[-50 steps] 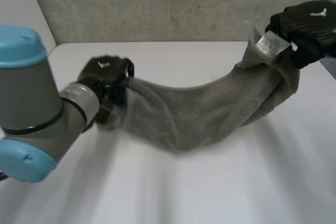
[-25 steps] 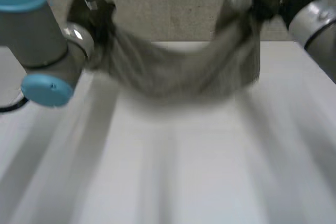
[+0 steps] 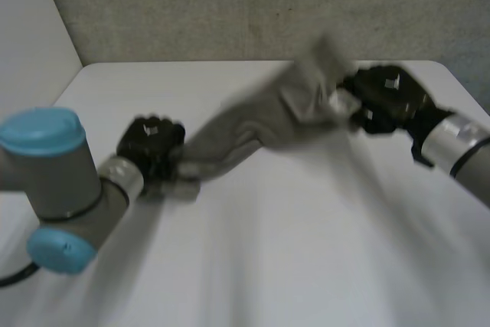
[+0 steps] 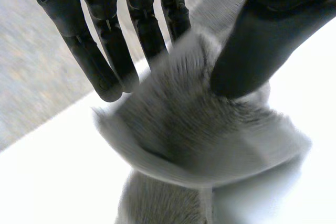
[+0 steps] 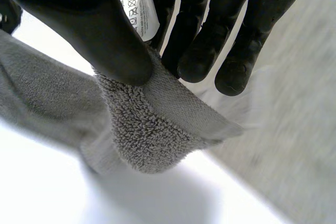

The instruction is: Fold the towel.

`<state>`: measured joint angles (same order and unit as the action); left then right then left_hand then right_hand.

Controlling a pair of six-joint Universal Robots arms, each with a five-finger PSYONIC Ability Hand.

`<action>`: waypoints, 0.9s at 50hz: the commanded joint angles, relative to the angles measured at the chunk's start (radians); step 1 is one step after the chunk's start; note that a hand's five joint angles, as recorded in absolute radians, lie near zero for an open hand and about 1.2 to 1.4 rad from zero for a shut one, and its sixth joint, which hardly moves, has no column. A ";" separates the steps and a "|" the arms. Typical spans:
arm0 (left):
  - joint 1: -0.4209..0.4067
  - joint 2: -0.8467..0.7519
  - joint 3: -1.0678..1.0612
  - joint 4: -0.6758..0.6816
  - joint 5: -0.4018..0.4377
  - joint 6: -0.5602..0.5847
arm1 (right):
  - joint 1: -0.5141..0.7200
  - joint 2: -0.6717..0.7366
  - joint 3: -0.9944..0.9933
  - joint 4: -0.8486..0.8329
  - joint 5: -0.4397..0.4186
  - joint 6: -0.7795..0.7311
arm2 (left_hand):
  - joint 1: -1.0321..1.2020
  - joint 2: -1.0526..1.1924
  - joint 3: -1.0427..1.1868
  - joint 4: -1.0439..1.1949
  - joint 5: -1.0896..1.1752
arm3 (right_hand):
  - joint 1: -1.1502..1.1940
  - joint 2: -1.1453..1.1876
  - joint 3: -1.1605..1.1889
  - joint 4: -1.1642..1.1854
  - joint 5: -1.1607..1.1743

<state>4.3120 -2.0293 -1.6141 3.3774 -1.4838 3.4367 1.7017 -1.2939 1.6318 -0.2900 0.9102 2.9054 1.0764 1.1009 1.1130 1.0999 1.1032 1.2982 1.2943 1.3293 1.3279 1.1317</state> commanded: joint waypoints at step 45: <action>-0.012 -0.092 0.028 0.033 -0.015 0.099 | -0.047 0.034 0.175 0.130 0.003 -0.164 | -0.397 -0.422 -0.434 -0.420 -0.598 | 0.098 0.102 0.067 0.068 0.090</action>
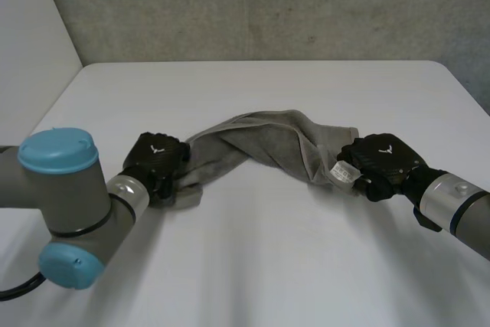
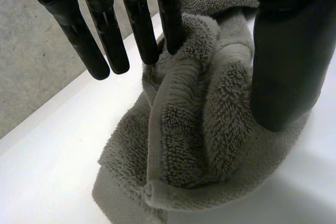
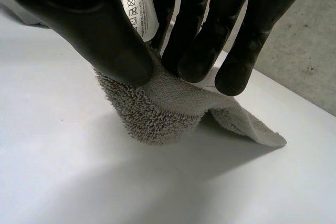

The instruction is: Fold the towel.

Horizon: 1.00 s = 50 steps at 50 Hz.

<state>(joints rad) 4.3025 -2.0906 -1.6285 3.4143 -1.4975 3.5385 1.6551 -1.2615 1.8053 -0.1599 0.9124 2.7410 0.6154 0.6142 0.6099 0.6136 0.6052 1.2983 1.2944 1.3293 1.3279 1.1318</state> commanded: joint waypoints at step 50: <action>0.036 -0.158 0.295 -0.276 -0.023 -0.372 | 0.002 0.037 0.002 -0.007 0.000 -0.009 | -0.071 -0.070 -0.065 -0.069 -0.235 | 0.098 0.102 0.067 0.068 0.090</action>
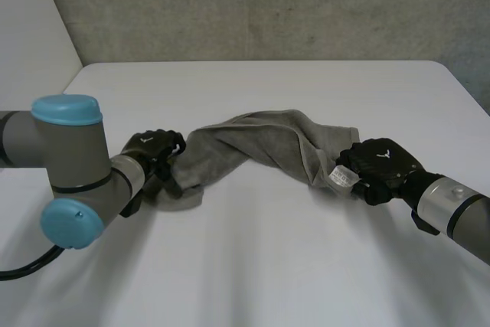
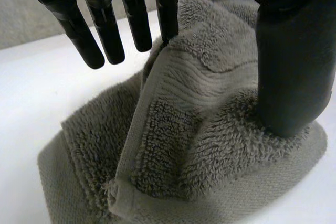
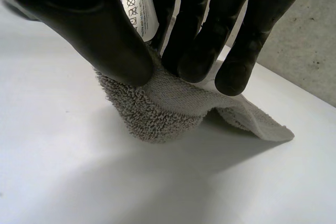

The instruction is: Fold the towel.

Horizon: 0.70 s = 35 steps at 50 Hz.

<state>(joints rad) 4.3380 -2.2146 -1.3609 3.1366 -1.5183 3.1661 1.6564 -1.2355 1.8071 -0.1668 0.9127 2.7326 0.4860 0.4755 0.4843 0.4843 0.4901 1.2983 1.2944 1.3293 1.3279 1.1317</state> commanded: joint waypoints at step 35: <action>0.040 0.612 0.011 -0.041 0.018 0.161 | -0.263 -0.503 -0.511 0.381 -0.032 0.400 | 0.910 0.921 0.912 0.912 0.732 | 0.098 0.102 0.067 0.068 0.090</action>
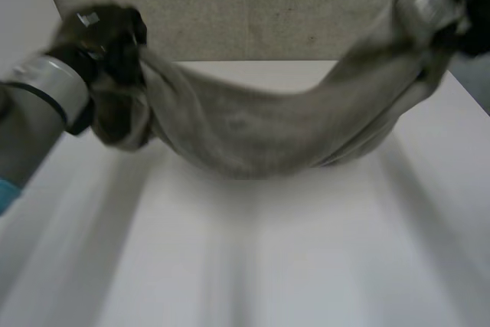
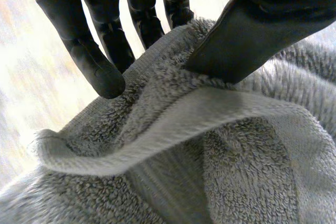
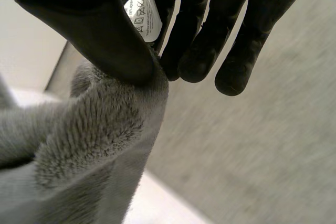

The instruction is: Fold the towel.

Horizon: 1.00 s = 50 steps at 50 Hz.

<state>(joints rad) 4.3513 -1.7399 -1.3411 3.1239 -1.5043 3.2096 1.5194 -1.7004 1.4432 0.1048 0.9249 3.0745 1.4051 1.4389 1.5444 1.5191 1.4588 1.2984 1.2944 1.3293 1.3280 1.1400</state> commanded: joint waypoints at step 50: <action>0.068 -0.205 -0.357 0.286 0.110 0.375 | 0.176 0.309 0.282 -0.228 -0.032 -0.327 | -0.380 -0.414 -0.520 -0.494 -0.608 | 0.098 0.102 0.067 0.068 0.082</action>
<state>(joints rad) 4.4053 -1.8956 -1.5593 3.4132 -1.4400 3.4264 1.7092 -1.4688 1.6629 -0.2766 0.9107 2.9664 1.3574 1.3610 1.3648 1.3588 1.3680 1.2977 1.2944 1.3294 1.3280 1.1386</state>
